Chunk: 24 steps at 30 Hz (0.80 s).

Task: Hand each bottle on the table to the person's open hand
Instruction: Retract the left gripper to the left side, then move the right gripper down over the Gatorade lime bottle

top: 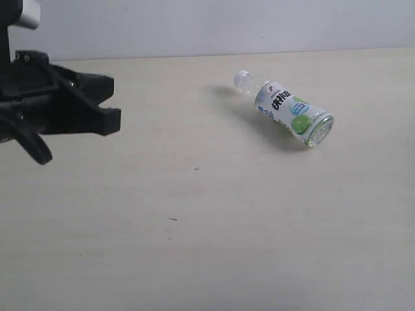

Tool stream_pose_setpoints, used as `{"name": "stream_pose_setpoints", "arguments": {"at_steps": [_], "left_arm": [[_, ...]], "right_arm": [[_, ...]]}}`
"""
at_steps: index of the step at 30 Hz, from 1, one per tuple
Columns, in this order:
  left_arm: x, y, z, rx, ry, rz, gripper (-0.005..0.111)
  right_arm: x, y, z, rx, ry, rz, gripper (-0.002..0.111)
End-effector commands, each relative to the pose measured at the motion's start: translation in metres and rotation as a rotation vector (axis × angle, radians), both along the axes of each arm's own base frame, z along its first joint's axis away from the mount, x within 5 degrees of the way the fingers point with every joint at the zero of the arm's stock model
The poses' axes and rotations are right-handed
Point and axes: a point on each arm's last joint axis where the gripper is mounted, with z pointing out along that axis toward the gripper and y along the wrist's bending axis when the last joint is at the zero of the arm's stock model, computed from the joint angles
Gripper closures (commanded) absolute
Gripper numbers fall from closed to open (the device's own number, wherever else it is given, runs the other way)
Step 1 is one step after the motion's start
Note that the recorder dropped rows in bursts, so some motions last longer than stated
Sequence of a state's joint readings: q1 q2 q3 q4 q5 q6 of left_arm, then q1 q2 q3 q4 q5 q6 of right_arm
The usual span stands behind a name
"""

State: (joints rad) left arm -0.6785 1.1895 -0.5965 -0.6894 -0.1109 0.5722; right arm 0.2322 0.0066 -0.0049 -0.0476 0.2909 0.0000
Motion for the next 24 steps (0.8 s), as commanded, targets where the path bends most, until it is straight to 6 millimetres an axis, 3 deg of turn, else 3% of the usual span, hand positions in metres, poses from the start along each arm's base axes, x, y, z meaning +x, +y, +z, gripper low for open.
{"name": "stream_pose_setpoints", "arguments": {"at_steps": [1,8,17,21,24], "left_arm": [[-0.01,0.011,-0.022,0.014,0.053,0.032,0.107],[-0.028,0.023,-0.058,0.095,0.17,0.015,0.107],[-0.03,0.024,-0.061,0.103,0.178,0.014,0.107],[-0.03,0.024,-0.061,0.103,0.178,0.014,0.107],[-0.03,0.024,-0.061,0.103,0.178,0.014,0.107]], "right_arm": [[0.0,0.0,0.0,0.0,-0.011,0.004,0.108],[0.001,0.001,0.008,0.018,-0.104,0.009,0.108],[0.001,0.002,0.021,0.096,-0.233,0.014,0.108],[-0.002,-0.004,0.045,0.545,-0.406,-0.012,0.108],[-0.014,-0.014,0.071,0.648,-0.733,-0.016,0.108]]}}
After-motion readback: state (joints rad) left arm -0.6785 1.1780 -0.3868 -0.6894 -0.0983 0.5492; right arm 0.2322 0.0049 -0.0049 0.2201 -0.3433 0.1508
